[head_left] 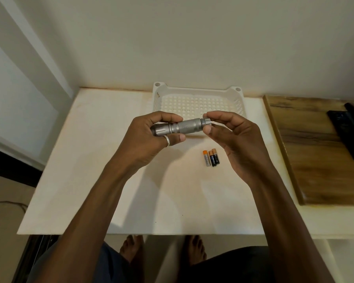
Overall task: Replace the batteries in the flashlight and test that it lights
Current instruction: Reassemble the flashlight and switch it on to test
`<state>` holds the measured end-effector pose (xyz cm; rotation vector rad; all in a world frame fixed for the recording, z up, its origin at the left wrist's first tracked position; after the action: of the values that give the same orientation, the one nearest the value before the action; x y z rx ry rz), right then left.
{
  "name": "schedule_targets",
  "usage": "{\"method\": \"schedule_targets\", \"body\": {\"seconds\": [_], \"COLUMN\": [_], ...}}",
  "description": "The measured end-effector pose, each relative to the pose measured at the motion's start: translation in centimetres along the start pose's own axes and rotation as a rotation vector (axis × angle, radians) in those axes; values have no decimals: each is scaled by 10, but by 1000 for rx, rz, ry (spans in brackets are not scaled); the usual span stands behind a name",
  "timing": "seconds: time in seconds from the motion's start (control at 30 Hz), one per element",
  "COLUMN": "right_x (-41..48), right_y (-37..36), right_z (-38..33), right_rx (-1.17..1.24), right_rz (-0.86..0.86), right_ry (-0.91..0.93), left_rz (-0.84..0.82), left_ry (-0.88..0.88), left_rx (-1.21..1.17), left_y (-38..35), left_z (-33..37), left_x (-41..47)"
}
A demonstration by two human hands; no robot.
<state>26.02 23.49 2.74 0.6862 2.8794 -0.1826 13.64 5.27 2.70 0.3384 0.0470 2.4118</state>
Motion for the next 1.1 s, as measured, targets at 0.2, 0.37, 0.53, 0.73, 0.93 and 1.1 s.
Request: {"method": "schedule_targets", "body": {"seconds": [0.2,0.37,0.53,0.73,0.93,1.1], "right_x": [-1,-1,-1,1,5,0], "right_y": [1,1,1,-3,-7,3], "right_z": [1,0,-1,0,2,2], "right_rx": [-61,-89,-114,-148,-209,-93], "right_rz": [33,37,46,102,120,-96], "right_ry": [-20,-21,-14,-70,-145,-167], "left_rz": [32,22,21,11,12,15], "left_ry": [-16,-17,-31,-34,-24,-13], "left_rx": [29,68,84,85,98,97], "left_y": [2,2,3,2,3,3], "left_z": [-1,-2,-3,-3,-5,-5], "left_x": [1,1,1,0,1,1]}}
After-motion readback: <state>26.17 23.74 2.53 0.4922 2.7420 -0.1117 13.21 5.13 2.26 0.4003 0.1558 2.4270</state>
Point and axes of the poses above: each hand's wrist, its own x-axis towards the middle knuckle, its own y-axis out of the back of the hand, z = x × y, the point moved 3 cm from there along x, towards the middle knuckle, and after that the axes turned 12 degrees about -y, right-handed, at the moved point
